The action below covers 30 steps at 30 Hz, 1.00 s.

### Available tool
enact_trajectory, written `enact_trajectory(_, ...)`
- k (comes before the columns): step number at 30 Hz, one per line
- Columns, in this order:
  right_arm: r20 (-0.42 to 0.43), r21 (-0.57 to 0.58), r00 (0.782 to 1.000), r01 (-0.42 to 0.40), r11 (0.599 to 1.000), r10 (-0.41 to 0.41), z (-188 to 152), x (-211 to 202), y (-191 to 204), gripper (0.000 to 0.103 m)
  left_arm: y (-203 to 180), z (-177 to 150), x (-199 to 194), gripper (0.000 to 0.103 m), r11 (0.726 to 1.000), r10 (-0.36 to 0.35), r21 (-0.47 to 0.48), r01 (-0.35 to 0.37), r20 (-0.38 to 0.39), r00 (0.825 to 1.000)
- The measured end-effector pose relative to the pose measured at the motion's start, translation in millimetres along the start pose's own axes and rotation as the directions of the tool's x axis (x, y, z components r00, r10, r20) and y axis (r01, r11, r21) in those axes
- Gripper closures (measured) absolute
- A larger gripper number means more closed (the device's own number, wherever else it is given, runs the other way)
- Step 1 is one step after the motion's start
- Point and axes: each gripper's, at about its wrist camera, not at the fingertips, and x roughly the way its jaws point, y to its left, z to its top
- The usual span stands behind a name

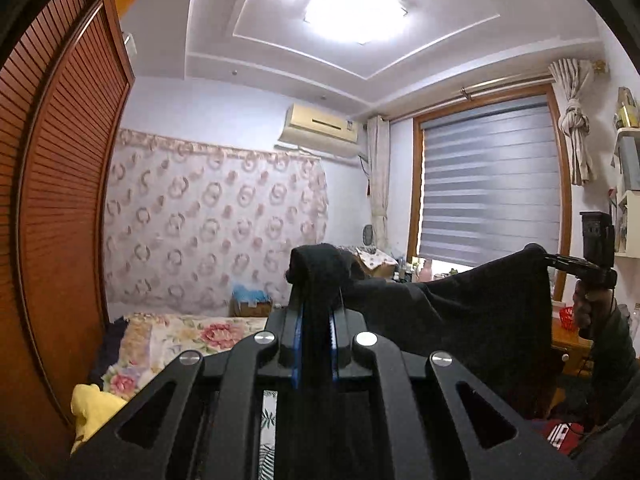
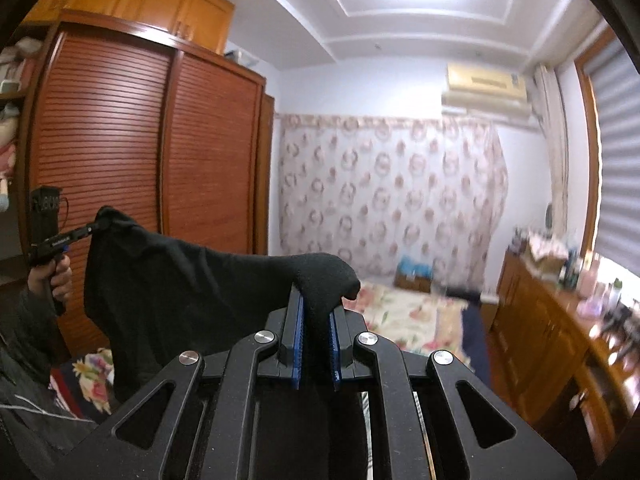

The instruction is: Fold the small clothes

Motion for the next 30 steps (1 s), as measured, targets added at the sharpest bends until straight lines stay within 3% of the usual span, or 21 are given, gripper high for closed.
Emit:
enact_trajectory(5,0.019,-0.047,1.0,0.022,0.999,-0.021,20.0,-2.7,6.0,0.095,15.5,-6.6,35.8,0.097,0.999,0.051,0.006,-0.051,-0.046,0.998)
enact_trajectory(10,-0.071,-0.032,0.995,0.069,0.997,-0.072,7.9,46.2,-27.4,0.095,38.5,-42.6,117.6,0.096,0.994,0.102,-0.015,-0.106,-0.176,0.979)
enact_trajectory(13,-0.163,0.003,0.981,0.108,0.994,-0.107,-13.3,97.5,-61.9,0.095,57.5,-83.7,194.3,0.091,0.989,0.142,0.004,-0.146,-0.269,0.953)
enact_trajectory(16,-0.257,0.033,0.952,0.18,0.983,-0.165,-47.3,164.0,-102.4,0.091,66.4,-128.0,249.4,0.086,0.984,0.17,0.022,-0.176,-0.412,0.895)
enact_trajectory(17,-0.291,0.044,0.938,0.213,0.976,-0.191,-64.2,190.1,-115.0,0.087,70.4,-144.7,261.0,0.086,0.986,0.147,-0.005,-0.168,-0.458,0.877)
enact_trajectory(19,-0.398,0.046,0.891,0.259,0.965,-0.22,-105.1,244.6,-137.1,0.07,68.6,-167.1,267.3,0.082,0.985,0.143,-0.013,-0.172,-0.5,0.854)
enact_trajectory(21,-0.486,0.083,0.838,0.328,0.941,-0.249,-147.4,281.3,-155.9,0.068,61.1,-182.2,263.0,0.077,0.986,0.136,-0.012,-0.166,-0.518,0.844)
enact_trajectory(22,-0.51,0.106,0.828,0.328,0.939,-0.232,-162.3,290.1,-161.6,0.068,54.6,-184.7,259.6,0.073,0.986,0.138,-0.004,-0.164,-0.524,0.84)
enact_trajectory(27,-0.569,0.137,0.806,0.288,0.948,-0.163,-214.8,293.8,-150.4,0.065,26.8,-194.3,239.0,0.067,0.99,0.137,0.044,-0.136,-0.556,0.82)
enact_trajectory(29,-0.571,0.138,0.808,0.272,0.952,-0.148,-222.2,284.0,-143.7,0.057,20.9,-198.8,233.2,0.066,0.991,0.126,0.034,-0.13,-0.569,0.813)
enact_trajectory(30,-0.566,0.149,0.814,0.256,0.955,-0.13,-226.7,275.4,-139.3,0.048,17.5,-202.9,229.4,0.066,0.992,0.115,0.022,-0.126,-0.577,0.808)
